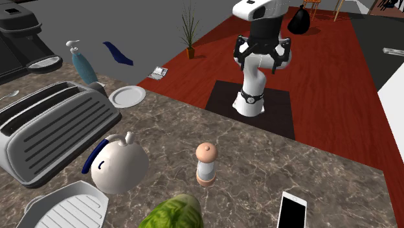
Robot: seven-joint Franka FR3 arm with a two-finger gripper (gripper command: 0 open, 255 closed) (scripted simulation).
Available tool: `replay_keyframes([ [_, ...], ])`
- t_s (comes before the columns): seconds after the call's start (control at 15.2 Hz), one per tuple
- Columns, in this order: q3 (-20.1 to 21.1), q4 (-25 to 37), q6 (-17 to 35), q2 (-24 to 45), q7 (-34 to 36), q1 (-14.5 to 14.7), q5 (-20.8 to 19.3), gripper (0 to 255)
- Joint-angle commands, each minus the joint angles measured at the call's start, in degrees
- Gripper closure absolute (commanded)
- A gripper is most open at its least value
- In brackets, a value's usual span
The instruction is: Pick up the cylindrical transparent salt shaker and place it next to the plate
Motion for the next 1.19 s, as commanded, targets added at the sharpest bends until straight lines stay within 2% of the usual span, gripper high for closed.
replay_keyframes([
  [0.0,0.0,0.0,0.0,0.0,0.0,0.0,0.0,0],
  [0.53,-1.6,1.0,15.1,13.8,1.1,-1.5,-1.2,0],
  [1.12,-3.8,7.9,28.6,31.6,2.1,-2.9,-1.1,0],
])
